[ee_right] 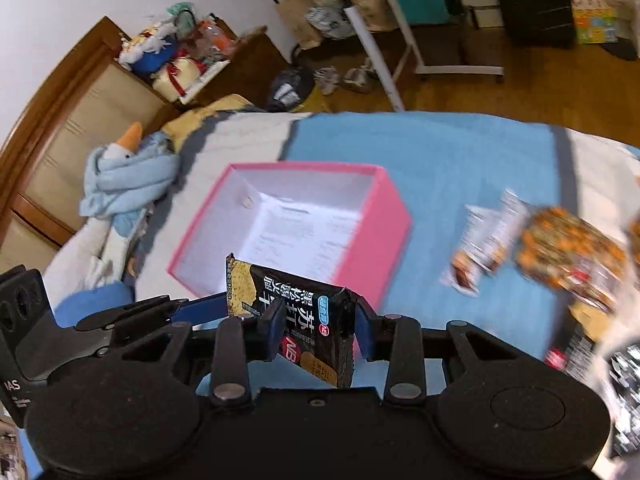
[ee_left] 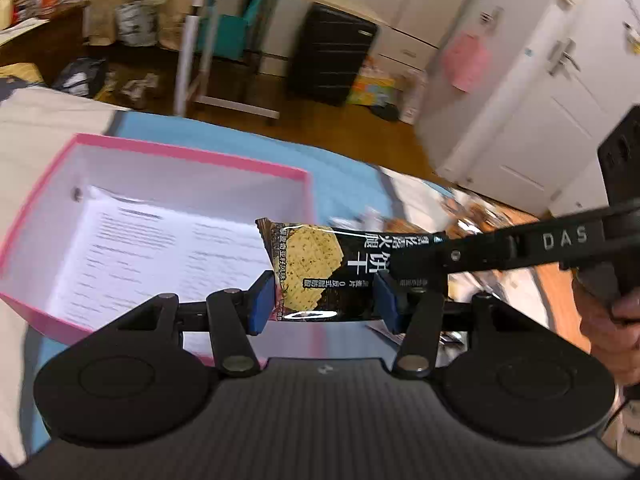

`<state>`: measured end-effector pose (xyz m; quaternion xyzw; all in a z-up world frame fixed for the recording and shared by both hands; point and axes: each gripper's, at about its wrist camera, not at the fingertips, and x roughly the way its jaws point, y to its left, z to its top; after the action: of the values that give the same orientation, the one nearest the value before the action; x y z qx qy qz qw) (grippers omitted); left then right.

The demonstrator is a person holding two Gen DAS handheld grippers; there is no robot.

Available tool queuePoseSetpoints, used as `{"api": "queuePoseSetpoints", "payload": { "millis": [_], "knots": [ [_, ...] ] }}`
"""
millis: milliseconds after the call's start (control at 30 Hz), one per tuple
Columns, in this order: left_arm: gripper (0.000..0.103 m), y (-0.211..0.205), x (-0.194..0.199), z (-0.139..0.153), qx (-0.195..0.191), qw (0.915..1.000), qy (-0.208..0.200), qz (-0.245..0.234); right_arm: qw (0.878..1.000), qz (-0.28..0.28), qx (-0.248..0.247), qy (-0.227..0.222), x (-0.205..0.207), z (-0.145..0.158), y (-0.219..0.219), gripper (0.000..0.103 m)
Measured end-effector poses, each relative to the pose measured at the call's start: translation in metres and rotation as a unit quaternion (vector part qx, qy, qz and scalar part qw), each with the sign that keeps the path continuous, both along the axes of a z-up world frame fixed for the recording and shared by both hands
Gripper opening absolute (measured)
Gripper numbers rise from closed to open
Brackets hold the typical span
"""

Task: Organize snacks
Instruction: 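Lift the cracker pack with the left tool and carry it over the pink box, then lower the pack into the pink box and open the left tool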

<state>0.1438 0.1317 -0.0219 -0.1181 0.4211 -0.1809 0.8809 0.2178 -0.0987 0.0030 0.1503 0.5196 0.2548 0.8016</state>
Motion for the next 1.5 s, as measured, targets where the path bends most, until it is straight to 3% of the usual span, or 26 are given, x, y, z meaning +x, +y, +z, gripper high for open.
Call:
{"api": "queuePoseSetpoints", "payload": {
  "millis": [200,367,567,767,967,1100,1300,1500],
  "knots": [
    [0.05,0.047,0.046,-0.015,-0.018,0.9985,0.016,0.049,0.999,0.026,0.001,-0.024,0.044,-0.014,0.047,0.041],
    [0.051,0.065,0.077,-0.039,-0.006,0.9974,0.03,0.065,0.999,0.039,-0.008,-0.031,0.069,-0.032,0.067,0.041],
    [0.051,0.079,0.1,-0.069,-0.027,0.9933,0.064,0.093,0.999,0.036,-0.029,-0.026,0.087,-0.054,0.083,0.041],
    [0.05,0.076,0.113,-0.084,-0.005,0.9922,0.073,0.101,0.999,0.027,-0.021,-0.007,0.101,-0.074,0.083,0.041],
    [0.051,0.068,0.127,-0.092,0.042,0.9923,0.07,0.093,0.994,0.056,-0.083,-0.048,0.102,-0.078,0.096,0.043],
    [0.053,0.069,0.122,-0.091,0.033,0.9921,0.074,0.096,0.988,0.076,-0.106,-0.078,0.091,-0.068,0.097,0.043],
    [0.053,0.05,0.096,-0.065,0.075,0.9938,0.026,0.079,0.978,0.112,-0.121,-0.127,0.06,-0.03,0.078,0.045],
    [0.053,0.006,0.056,-0.027,0.132,0.9899,-0.028,0.044,0.972,0.106,-0.138,-0.158,0.03,0.015,0.026,0.047]
  ]
}}
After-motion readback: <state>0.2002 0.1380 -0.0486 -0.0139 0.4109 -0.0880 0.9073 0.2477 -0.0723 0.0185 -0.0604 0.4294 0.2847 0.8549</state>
